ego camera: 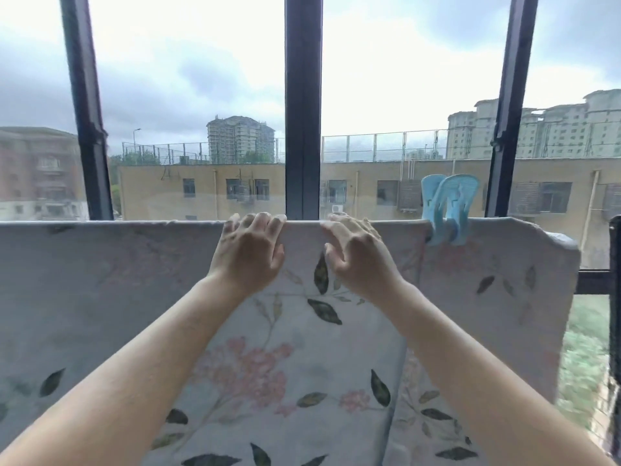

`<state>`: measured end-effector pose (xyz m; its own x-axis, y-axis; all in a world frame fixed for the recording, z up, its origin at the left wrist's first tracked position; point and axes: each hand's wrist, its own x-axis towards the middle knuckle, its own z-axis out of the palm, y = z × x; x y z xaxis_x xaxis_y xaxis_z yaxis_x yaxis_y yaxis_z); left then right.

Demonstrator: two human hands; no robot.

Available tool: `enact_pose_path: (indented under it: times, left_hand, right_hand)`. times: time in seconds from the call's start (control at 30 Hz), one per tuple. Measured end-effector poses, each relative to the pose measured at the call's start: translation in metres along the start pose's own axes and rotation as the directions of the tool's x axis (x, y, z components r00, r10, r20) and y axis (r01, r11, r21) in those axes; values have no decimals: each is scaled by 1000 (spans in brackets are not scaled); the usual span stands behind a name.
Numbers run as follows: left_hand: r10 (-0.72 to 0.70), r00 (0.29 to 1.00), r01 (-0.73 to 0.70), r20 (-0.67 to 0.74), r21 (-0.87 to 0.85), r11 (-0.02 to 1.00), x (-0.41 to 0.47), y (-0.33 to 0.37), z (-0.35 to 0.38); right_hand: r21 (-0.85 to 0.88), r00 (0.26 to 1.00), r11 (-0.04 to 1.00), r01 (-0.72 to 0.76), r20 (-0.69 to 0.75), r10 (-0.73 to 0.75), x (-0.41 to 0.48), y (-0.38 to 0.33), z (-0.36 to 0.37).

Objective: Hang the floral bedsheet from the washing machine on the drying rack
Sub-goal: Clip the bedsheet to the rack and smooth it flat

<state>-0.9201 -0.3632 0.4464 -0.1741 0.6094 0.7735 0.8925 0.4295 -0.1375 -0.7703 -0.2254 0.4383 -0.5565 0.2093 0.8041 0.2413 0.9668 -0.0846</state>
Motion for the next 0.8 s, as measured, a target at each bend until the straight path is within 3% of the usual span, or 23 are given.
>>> enact_pose_path:
  times: [0.13, 0.33, 0.57, 0.8]
  left_hand:
    - [-73, 993, 64, -88, -107, 992, -57, -34, -25]
    - [-355, 928, 309, -115, -298, 903, -180, -99, -56]
    - [-590, 805, 521, -61, -404, 752, -320, -189, -105]
    - [-690, 720, 632, -78, -337, 697, -413, -312, -152]
  right_hand:
    - [219, 997, 973, -68, -29, 76, -19, -62, 38]
    - [520, 989, 842, -144, 53, 136, -59, -192, 88]
    - [660, 961, 700, -273, 220, 167, -106, -351, 150]
    - [745, 934, 598, -294, 358, 13, -106, -501, 212]
